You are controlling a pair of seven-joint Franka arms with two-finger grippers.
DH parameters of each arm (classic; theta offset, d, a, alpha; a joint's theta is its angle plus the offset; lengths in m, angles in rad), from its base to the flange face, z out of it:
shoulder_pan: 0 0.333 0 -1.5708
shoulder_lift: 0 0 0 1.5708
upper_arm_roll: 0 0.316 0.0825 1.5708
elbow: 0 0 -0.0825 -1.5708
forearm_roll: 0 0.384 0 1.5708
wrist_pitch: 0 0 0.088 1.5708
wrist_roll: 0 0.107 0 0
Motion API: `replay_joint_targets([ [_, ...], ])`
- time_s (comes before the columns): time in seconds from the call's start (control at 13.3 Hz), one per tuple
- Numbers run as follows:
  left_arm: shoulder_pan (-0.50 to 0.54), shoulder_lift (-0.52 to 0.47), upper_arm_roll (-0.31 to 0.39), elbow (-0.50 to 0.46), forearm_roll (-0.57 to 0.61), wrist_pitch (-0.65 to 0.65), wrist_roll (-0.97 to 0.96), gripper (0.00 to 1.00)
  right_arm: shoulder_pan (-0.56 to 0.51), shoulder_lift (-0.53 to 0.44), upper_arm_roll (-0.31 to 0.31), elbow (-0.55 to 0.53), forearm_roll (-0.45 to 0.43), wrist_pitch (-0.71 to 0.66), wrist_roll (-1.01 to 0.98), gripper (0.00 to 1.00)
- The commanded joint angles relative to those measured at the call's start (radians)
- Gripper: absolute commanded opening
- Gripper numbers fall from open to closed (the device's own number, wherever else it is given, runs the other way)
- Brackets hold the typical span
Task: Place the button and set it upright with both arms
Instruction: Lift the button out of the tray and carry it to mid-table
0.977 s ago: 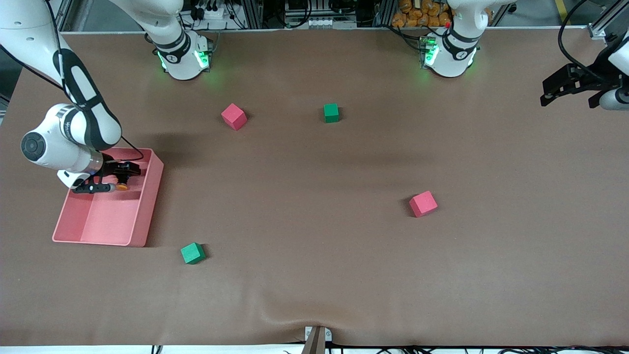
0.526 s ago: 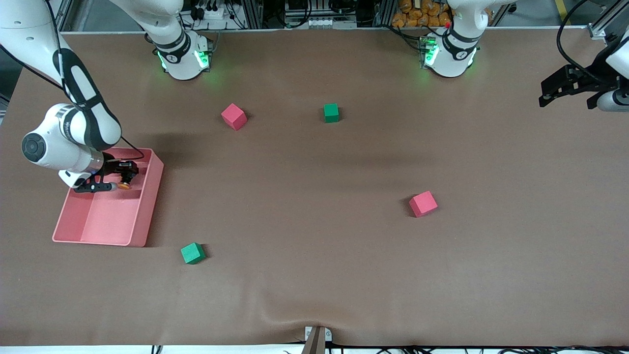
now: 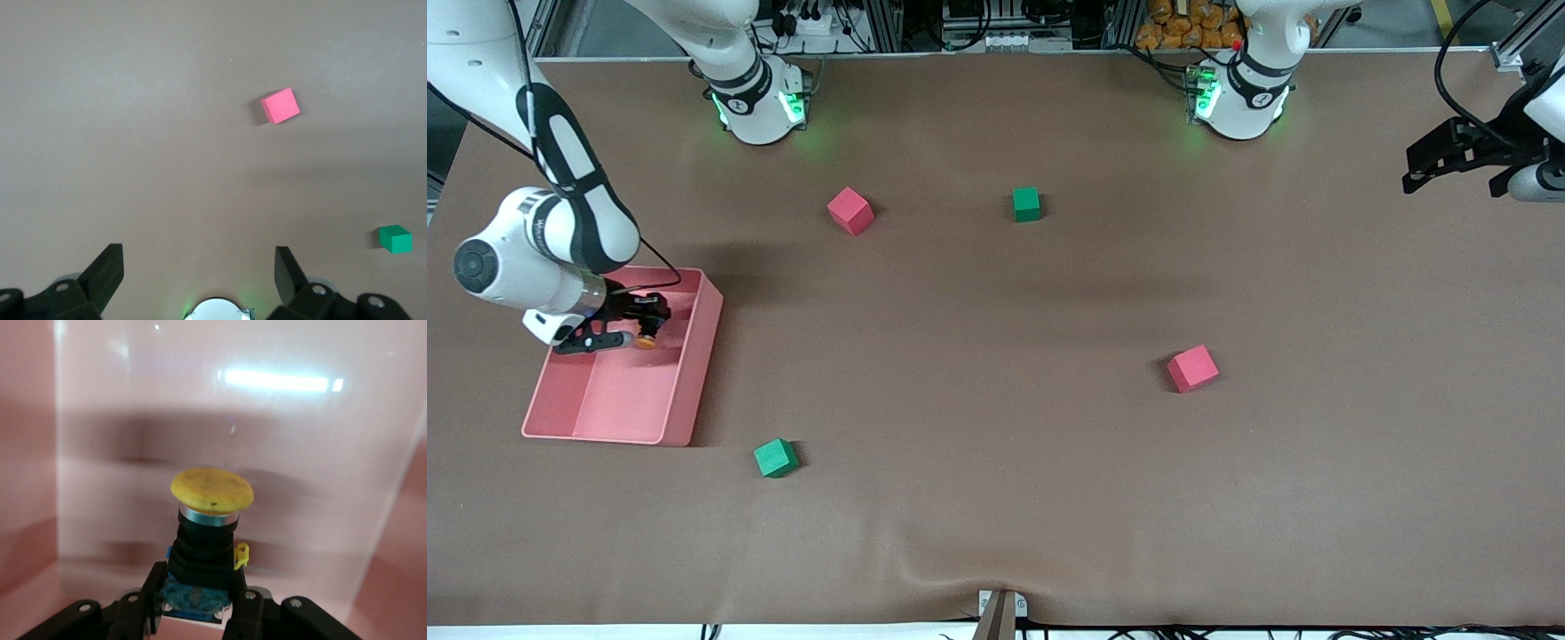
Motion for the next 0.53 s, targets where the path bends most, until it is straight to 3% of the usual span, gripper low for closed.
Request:
replay_joint_targets([
  [0.0, 0.006, -0.005, -0.005, 0.004, 0.013, -0.005, -0.004, 1.00, 0.032, -0.036, 0.003, 0.128, -0.010, -0.134, -0.009, 0.00],
  [0.23, 0.008, -0.003, -0.004, 0.007, 0.013, -0.005, -0.004, 1.00, 0.128, -0.038, 0.003, 0.279, -0.009, -0.260, -0.018, 0.00],
  [0.45, 0.005, -0.002, -0.004, 0.007, 0.013, -0.001, -0.004, 1.00, 0.294, -0.033, 0.003, 0.403, -0.004, -0.349, -0.017, 0.00],
])
